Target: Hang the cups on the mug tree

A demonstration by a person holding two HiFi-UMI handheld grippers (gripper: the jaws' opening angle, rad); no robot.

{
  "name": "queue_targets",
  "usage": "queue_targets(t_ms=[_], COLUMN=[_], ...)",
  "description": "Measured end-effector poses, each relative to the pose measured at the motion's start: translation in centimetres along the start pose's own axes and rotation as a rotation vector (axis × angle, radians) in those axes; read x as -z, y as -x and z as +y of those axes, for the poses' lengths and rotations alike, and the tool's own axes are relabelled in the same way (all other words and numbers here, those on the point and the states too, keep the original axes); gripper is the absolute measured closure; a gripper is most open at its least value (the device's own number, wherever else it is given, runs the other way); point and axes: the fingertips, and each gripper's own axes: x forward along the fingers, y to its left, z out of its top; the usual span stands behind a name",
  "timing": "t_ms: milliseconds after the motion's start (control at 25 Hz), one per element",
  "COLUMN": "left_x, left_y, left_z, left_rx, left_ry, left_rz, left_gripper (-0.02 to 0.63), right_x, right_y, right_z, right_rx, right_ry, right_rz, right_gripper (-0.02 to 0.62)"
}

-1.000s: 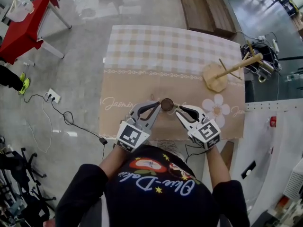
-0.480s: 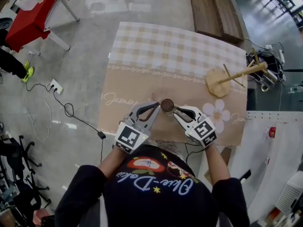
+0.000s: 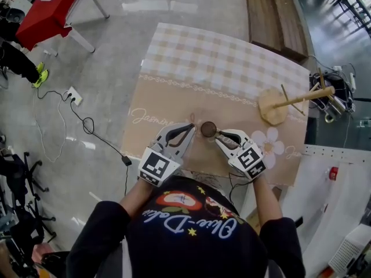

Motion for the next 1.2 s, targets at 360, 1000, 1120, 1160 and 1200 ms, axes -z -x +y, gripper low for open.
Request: queue_targets(t_ms=[360, 1000, 1120, 1160, 1200], left_x=[-0.1, -0.1, 0.0, 0.0, 0.0], left_y=[0.2, 1.0, 1.2, 1.3, 1.4], left_z=[0.2, 1.1, 1.4, 1.5, 1.6], left_rx=[-0.04, -0.126, -0.141, -0.145, -0.148], left_ry=[0.018, 0.05, 0.056, 0.058, 0.063], left_rz=[-0.008, -0.013, -0.013, -0.014, -0.016], left_gripper=[0.597, 0.597, 0.597, 0.597, 0.597], right_x=[0.4, 1.6, 1.8, 1.8, 1.9], right_y=[-0.1, -1.7, -2.0, -2.1, -2.2], right_z=[-0.4, -0.4, -0.5, -0.5, -0.5], right_rx=[-0.032, -0.142, -0.148, -0.15, -0.15], right_ry=[0.126, 0.271, 0.271, 0.276, 0.286], right_rz=[0.059, 0.148, 0.147, 0.153, 0.16], right_gripper=[0.497, 0.494, 0.495, 0.497, 0.503])
